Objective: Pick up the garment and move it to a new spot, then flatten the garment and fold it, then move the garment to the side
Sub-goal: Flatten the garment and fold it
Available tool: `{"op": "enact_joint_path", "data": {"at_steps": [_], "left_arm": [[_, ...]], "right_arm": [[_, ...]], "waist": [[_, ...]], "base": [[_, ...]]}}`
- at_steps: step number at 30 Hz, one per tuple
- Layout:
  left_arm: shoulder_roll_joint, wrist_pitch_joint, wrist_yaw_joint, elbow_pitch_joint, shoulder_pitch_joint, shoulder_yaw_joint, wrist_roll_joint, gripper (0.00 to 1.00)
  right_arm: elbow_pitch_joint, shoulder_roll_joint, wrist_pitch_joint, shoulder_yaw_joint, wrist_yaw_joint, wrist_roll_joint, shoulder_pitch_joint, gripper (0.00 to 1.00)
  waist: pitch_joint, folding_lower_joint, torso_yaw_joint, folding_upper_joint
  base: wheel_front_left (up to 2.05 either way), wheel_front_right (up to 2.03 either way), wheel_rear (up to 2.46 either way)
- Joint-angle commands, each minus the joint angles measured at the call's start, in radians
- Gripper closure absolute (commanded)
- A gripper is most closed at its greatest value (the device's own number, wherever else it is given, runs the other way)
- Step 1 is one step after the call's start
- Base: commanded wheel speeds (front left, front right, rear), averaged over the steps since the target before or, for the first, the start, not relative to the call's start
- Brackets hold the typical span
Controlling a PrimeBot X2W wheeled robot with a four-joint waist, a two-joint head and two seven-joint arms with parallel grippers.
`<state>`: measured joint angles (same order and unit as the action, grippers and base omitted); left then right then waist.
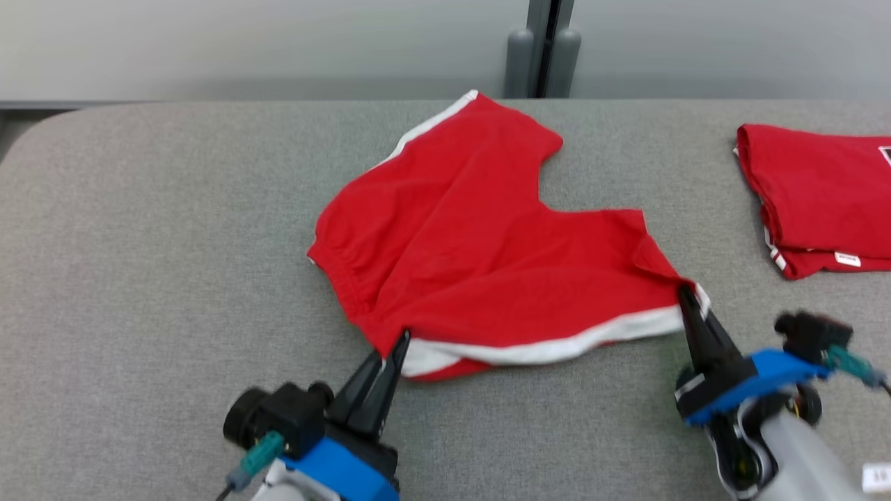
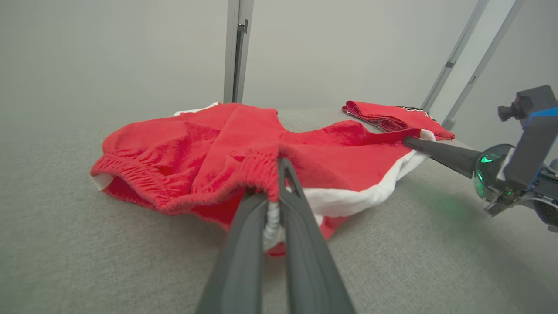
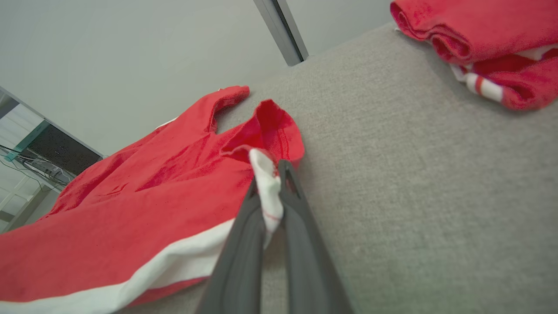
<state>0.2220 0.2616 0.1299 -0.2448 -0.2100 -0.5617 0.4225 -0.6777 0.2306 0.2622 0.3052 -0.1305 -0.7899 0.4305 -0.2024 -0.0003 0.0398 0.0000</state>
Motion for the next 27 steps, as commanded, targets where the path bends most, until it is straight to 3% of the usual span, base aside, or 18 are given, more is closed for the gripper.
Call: {"op": "enact_joint_path", "data": {"at_steps": [1, 9, 15, 27], "left_arm": [[0.003, 0.004, 0.001, 0.009, 0.029, 0.006, 0.008, 1.0], [0.006, 0.004, 0.001, 0.021, 0.168, 0.012, 0.011, 1.0], [0.016, 0.004, 0.001, 0.032, 0.209, 0.017, 0.016, 1.0], [-0.026, 0.004, 0.001, 0.084, 0.144, 0.029, -0.013, 1.0]], "right_arm": [[0.026, 0.009, 0.001, -0.011, 0.0, -0.024, -0.053, 1.0], [0.2, -0.006, -0.023, -0.063, 0.0, -0.077, -0.299, 1.0], [0.353, -0.047, -0.077, -0.162, 0.0, -0.065, -0.436, 1.0], [0.498, -0.106, -0.169, -0.278, 0.0, -0.002, -0.363, 1.0]], "waist": [[0.02, 0.0003, -0.005, 0.0], [0.078, 0.0003, -0.002, 0.0], [0.099, 0.0003, 0.007, 0.0], [0.062, 0.0003, 0.036, 0.0]], "base": [[0.0, 0.0, 0.0], [0.0, 0.0, 0.0], [0.0, 0.0, 0.0], [0.0, 0.0, 0.0]]}}
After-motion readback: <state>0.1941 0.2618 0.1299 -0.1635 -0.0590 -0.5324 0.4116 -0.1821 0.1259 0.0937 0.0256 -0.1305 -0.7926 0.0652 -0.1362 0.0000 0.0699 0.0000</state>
